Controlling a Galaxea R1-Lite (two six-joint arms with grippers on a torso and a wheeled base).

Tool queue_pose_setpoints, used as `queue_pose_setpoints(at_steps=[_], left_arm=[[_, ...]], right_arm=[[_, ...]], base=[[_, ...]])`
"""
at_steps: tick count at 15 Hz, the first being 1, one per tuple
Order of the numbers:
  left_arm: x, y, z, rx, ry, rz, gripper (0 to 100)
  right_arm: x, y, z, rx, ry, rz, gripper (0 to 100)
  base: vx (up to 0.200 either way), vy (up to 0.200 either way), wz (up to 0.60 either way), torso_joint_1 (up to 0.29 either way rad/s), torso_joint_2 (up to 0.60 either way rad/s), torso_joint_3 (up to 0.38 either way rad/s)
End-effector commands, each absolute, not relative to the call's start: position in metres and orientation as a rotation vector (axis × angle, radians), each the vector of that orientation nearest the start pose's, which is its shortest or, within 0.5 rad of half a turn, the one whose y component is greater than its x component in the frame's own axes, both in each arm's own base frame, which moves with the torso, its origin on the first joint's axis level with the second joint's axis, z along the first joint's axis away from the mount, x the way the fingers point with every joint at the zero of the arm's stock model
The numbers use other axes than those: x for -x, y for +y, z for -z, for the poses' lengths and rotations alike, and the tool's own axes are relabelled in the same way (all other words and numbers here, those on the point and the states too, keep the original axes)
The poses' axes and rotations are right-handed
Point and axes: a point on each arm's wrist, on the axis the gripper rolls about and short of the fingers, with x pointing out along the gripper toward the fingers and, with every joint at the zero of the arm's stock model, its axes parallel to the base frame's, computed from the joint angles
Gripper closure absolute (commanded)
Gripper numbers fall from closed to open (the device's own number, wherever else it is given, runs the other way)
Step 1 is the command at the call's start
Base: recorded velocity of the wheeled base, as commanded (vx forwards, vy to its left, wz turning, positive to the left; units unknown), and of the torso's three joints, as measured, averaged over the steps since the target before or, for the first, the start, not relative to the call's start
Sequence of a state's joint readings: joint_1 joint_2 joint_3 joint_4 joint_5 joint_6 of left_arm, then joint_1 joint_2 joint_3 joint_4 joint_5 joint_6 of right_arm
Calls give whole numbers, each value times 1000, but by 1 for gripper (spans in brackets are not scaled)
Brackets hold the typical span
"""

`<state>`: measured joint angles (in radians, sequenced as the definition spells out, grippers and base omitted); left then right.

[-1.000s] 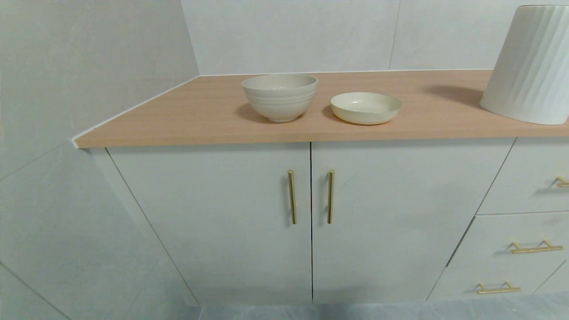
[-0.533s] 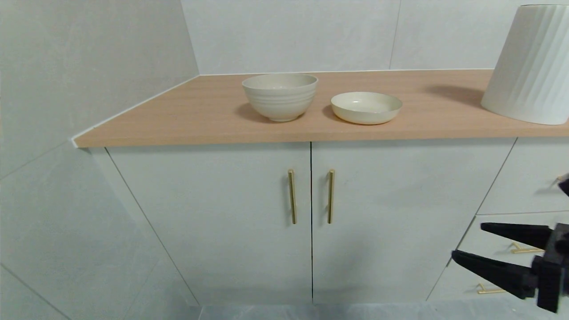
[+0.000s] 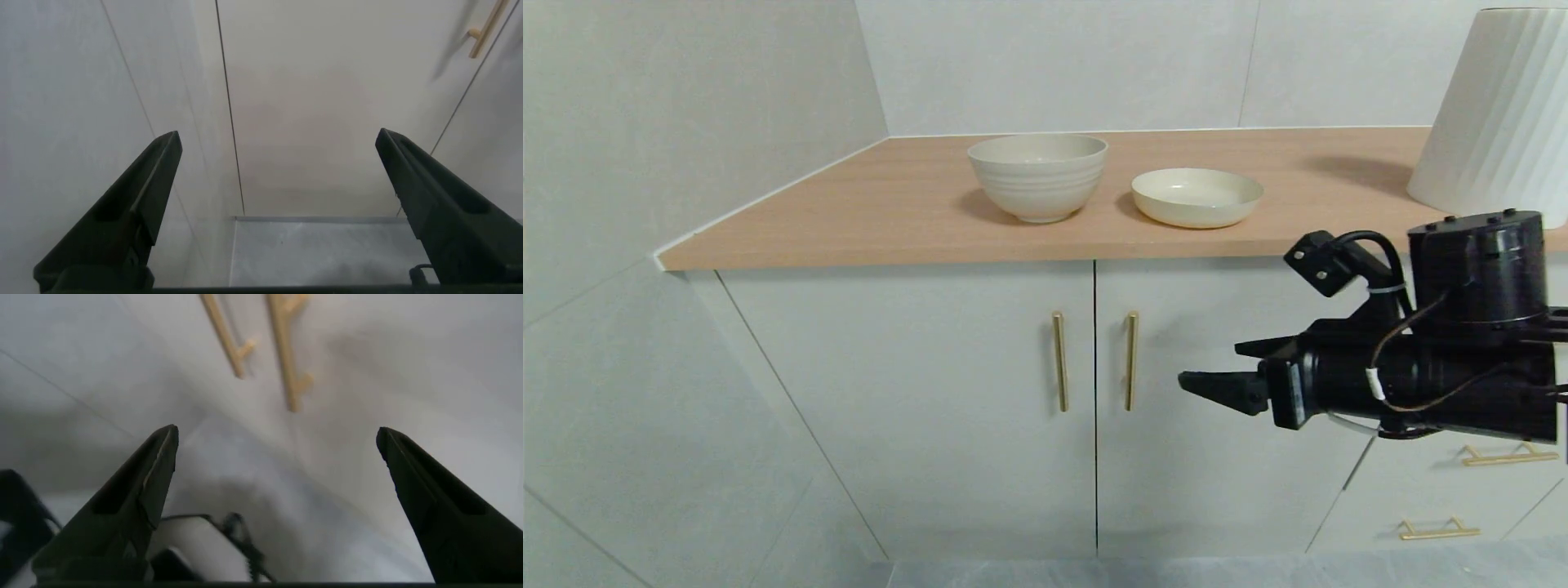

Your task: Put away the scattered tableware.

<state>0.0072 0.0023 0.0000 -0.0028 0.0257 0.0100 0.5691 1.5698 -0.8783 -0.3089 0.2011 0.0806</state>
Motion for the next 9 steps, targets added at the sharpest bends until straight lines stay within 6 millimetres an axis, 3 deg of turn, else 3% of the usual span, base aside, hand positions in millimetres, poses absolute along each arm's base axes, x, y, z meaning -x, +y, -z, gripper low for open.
queue_pose_setpoints(at_steps=[1,5,9], left_arm=[[23,0,-76,-11,0,-34,0],[23,0,-76,-12,0,-32,0],[23,0,-76,-12,0,-32,0]], right_arm=[[-248,178,-186,-27,493,-766,0],[-260,200,-164,-78,458,-784,0],[-266,203,-162,-140,407,-782,0]], base=[[0,0,0,0,0,0],[0,0,0,0,0,0],[0,0,0,0,0,0]])
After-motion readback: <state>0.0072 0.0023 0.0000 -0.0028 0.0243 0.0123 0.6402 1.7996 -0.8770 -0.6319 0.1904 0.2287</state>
